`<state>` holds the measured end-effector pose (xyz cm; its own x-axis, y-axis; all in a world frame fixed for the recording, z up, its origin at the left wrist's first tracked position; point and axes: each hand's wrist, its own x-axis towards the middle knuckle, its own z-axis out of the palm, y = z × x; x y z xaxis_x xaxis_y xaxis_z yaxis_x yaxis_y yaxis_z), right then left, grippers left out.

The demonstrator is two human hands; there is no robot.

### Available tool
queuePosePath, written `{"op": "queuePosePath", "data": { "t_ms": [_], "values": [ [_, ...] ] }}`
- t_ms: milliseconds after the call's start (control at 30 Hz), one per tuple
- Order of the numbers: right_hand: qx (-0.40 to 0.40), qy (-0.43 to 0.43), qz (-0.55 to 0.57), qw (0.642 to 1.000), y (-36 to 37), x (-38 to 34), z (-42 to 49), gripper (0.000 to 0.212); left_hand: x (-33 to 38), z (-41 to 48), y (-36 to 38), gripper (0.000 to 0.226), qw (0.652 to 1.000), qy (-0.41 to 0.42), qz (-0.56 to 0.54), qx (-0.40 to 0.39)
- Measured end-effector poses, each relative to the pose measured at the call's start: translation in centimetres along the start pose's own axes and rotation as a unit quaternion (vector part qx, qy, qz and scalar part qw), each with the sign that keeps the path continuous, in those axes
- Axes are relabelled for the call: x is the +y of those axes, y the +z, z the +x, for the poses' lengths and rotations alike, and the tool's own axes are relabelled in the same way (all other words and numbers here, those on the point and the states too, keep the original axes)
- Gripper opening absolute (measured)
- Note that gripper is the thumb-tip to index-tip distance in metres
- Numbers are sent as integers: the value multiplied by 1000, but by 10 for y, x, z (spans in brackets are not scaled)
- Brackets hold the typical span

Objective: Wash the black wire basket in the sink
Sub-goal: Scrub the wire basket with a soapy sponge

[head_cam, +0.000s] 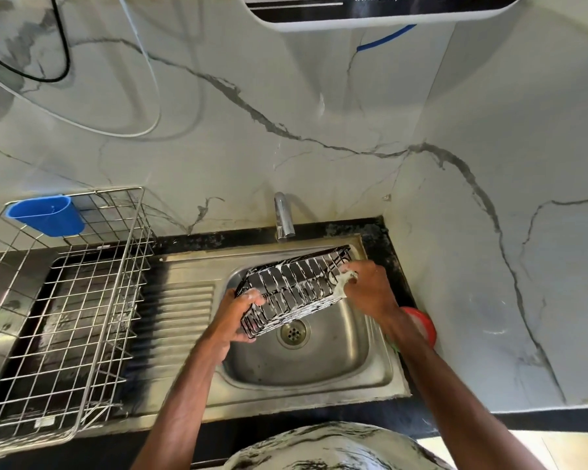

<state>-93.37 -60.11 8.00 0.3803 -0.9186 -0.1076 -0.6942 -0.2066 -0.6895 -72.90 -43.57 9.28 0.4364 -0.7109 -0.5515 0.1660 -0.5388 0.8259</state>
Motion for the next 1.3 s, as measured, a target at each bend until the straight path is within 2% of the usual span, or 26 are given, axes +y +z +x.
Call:
{"op": "queuePosePath", "data": {
  "t_ms": [67,200,300,367,467,533,633,700,833,933,1000,1067,1133,1233,1300],
  "values": [
    [-50,19,-9,999,-9,-5,10,34,-7,5,-5,34,1000,-2,12,-19],
    [-95,33,-30,994,-15,-18,21,38,-18,12,-15,46,998,-8,27,-63],
    [-117,48,-16,992,-17,-22,25,34,-25,18,-20,52,997,-25,-10,-75],
    [-138,61,19,988,-17,-20,27,33,-32,24,-22,39,997,-29,-38,-59],
    [-162,79,57,982,-18,-20,23,33,-44,32,-17,50,994,-56,-92,-24],
    [-169,87,77,979,-16,-21,20,32,-42,29,-6,37,988,-70,-136,-2],
    [-165,99,86,978,-15,-26,17,30,-42,25,11,27,975,-74,-187,94],
    [-168,109,87,976,-12,-32,13,27,-44,21,24,35,979,-35,-125,159],
    [-138,82,8,987,0,-41,9,26,-40,2,54,86,970,84,98,208],
    [-146,44,-88,984,5,-51,6,12,-35,2,76,76,945,141,236,177],
    [-153,28,-125,980,7,-55,4,29,-34,13,83,67,930,132,310,147],
    [-147,16,-142,979,7,-56,1,35,-33,23,87,63,905,103,393,125],
    [-143,7,-149,978,8,-54,-2,35,-31,30,89,62,901,70,410,120],
    [-132,5,-157,979,9,-52,-6,35,-32,34,92,65,933,5,345,99],
    [-131,8,-152,980,13,-50,-7,22,-34,35,92,65,949,-20,302,85]
  ]
}}
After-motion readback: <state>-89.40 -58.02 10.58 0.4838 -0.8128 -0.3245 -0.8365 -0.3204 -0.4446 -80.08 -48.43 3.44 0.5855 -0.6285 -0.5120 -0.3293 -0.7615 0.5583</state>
